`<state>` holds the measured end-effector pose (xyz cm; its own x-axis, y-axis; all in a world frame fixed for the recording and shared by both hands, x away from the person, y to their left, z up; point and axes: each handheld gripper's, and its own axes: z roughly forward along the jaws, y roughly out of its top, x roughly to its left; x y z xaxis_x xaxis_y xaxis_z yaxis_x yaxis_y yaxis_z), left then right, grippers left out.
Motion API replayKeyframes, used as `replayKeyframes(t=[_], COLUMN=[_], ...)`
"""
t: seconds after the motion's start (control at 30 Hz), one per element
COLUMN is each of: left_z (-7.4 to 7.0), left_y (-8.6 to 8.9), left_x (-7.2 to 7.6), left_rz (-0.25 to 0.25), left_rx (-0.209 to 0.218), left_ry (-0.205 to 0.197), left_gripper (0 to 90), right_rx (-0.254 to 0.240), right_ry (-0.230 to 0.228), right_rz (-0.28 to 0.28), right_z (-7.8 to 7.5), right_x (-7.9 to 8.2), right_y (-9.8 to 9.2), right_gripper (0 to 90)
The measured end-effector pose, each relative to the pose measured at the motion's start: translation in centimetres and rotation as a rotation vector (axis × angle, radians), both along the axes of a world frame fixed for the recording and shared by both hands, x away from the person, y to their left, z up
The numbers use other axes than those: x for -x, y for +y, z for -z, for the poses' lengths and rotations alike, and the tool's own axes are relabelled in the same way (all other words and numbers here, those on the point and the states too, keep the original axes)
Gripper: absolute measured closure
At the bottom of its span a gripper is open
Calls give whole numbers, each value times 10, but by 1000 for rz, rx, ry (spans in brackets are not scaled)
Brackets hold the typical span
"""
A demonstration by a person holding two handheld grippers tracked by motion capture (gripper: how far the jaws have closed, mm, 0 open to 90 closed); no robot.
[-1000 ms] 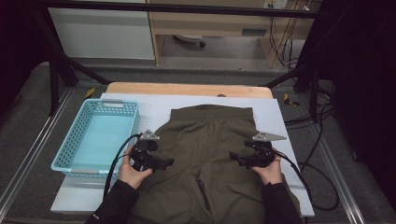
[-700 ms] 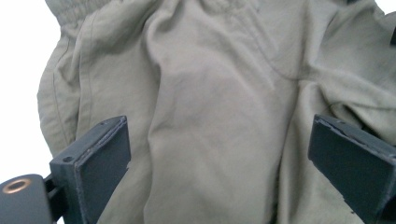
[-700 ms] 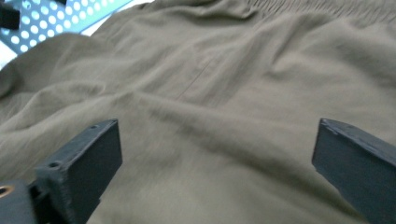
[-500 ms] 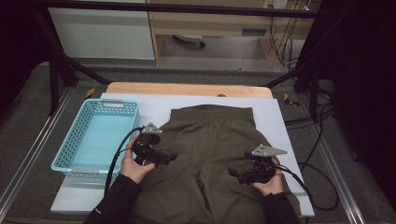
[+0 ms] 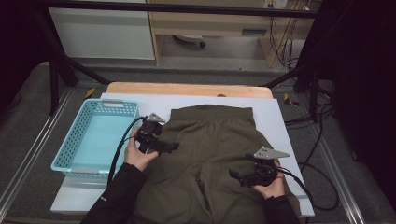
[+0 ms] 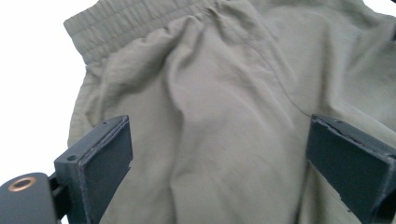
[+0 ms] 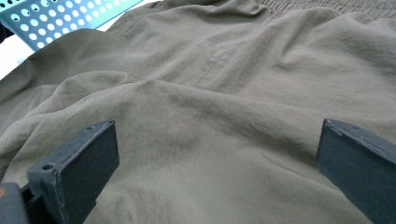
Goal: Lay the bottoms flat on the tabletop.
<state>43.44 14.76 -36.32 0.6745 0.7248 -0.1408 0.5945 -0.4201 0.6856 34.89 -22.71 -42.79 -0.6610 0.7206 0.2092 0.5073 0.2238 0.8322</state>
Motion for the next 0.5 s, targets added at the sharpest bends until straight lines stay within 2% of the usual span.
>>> replayKeyframes(t=[0.17, 0.33, 0.5], left_z=[2, 9, 24], left_y=[-1, -3, -5], left_x=[-22, -43, -66], left_rz=[-39, -73, -122], left_rx=[6, 23, -32], left_ry=[12, 16, 39], left_gripper=[138, 248, 354], right_rx=[0, -7, -10], right_ry=[-4, -14, -23], right_rz=[-1, 0, -2], right_z=[-1, -3, -4], right_x=[0, 1, 3], right_y=[0, -2, -4], right_gripper=[1, 1, 1])
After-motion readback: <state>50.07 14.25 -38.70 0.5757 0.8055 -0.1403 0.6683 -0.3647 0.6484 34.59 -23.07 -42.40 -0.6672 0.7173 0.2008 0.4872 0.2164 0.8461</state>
